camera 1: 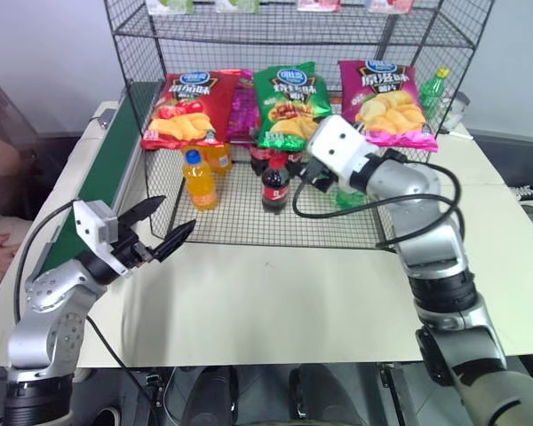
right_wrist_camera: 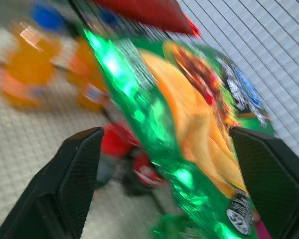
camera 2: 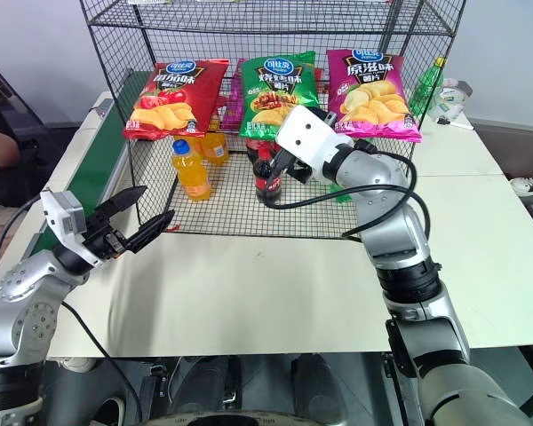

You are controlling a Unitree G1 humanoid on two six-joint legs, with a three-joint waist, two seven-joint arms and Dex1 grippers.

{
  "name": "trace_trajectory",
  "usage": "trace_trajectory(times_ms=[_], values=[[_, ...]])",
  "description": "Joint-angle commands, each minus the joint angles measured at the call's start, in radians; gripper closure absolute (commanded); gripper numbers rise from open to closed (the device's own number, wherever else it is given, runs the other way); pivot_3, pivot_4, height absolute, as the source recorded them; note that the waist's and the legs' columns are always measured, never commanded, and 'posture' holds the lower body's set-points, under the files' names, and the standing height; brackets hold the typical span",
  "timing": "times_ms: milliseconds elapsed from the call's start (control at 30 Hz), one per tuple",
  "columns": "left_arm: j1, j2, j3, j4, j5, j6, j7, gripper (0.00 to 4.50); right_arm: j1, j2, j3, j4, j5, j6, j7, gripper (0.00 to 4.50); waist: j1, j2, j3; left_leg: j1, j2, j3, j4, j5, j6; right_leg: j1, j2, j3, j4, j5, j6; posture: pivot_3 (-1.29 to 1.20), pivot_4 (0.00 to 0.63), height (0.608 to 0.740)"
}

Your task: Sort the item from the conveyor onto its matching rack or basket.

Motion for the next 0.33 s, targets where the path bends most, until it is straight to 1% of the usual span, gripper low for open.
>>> trace_trajectory(times_ms=[33,67,100,167,233,267,333], values=[[0.028,0.042,0.039,-0.035,-0.023,0.033,-0.011,0.00,0.031,0.027,-0.242,-0.148,0.342,0.152,0.105,0.30,0.000,0.000,0.000,0.000,0.000,0.000,0.000,0.000,0.000,0.000,0.000,0.000,-0.001,0.000,0.000,0.00,0.150,0.739],[0.033,0.056,0.054,-0.025,-0.027,0.044,-0.013,0.00,0.052,0.018,-0.313,-0.160,0.425,0.180,0.129,0.30,0.002,0.000,0.000,0.000,0.000,-0.001,0.000,0.000,0.000,0.001,0.000,-0.001,-0.001,0.000,0.000,0.00,0.150,0.739],[0.035,0.064,0.063,-0.017,-0.028,0.050,-0.013,0.00,0.065,0.006,-0.353,-0.165,0.472,0.195,0.134,0.30,0.004,0.000,0.000,0.000,0.000,-0.001,0.000,0.000,0.000,0.001,0.000,-0.001,-0.001,0.000,0.000,0.00,0.150,0.739],[0.038,0.091,0.097,0.024,-0.026,0.056,-0.025,0.00,0.166,-0.055,-0.456,-0.168,0.581,0.227,0.199,0.30,0.008,0.000,0.000,0.000,0.000,-0.001,0.000,0.000,0.000,0.003,-0.001,-0.002,-0.003,0.000,0.000,0.00,0.150,0.739],[0.035,0.117,0.130,0.068,-0.017,0.064,-0.023,0.00,0.310,-0.150,-0.526,-0.162,0.644,0.192,0.312,0.30,0.021,-0.001,0.000,0.001,0.000,-0.003,-0.001,-0.001,0.001,0.006,-0.001,-0.004,-0.007,0.000,0.000,0.00,0.150,0.739],[0.033,0.124,0.137,0.081,-0.012,0.065,-0.022,0.00,0.355,-0.183,-0.542,-0.157,0.666,0.177,0.338,0.30,0.025,0.000,0.000,0.001,0.000,-0.003,-0.001,-0.001,0.002,0.006,-0.001,-0.004,-0.009,0.000,0.000,0.00,0.150,0.739],[0.030,0.169,0.135,0.132,0.019,0.051,-0.061,0.00,0.487,-0.280,-0.585,-0.121,0.694,0.124,0.457,0.30,0.026,0.001,0.001,0.000,-0.001,-0.002,-0.003,-0.001,0.002,0.005,-0.002,-0.003,-0.011,0.000,0.000,0.00,0.150,0.739]])
